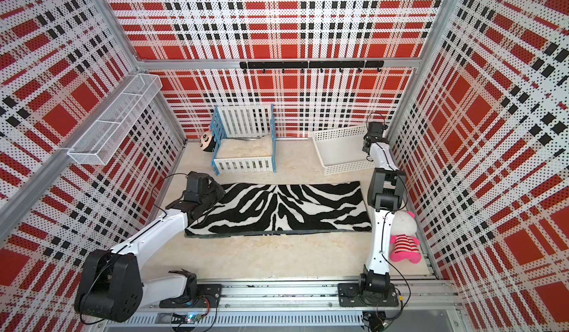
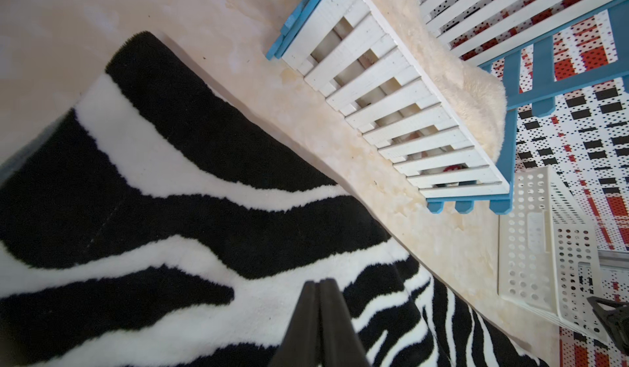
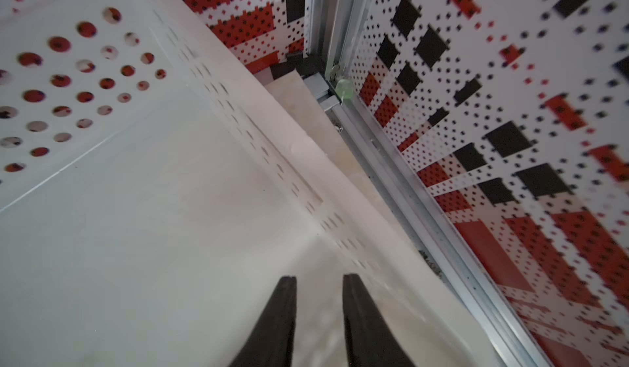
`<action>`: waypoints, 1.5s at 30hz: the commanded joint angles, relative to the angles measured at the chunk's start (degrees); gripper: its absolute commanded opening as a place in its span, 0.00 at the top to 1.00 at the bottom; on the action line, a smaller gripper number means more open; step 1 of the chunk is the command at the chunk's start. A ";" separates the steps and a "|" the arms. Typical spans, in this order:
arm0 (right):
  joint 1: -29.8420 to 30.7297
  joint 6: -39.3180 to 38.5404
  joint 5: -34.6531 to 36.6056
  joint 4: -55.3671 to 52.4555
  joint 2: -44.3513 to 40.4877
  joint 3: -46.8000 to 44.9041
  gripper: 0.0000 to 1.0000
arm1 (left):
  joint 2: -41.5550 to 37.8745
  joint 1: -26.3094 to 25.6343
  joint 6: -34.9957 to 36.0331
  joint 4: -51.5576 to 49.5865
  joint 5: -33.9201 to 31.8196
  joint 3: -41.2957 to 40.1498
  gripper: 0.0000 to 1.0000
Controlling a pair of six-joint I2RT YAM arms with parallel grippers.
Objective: Roll up the pillowcase
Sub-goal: Move the bin to the corner of the board.
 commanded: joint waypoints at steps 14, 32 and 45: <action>25.67 4.32 -13.38 9.13 -9.45 -15.93 0.73 | 1.48 2.60 3.42 0.23 0.54 0.04 0.91; 19.12 0.39 -6.18 6.98 5.83 4.26 0.66 | 1.65 2.91 3.41 0.81 1.33 -2.13 0.91; 27.21 12.59 -8.80 14.99 -30.67 -47.50 0.64 | 20.32 5.60 9.22 8.60 2.19 5.62 0.98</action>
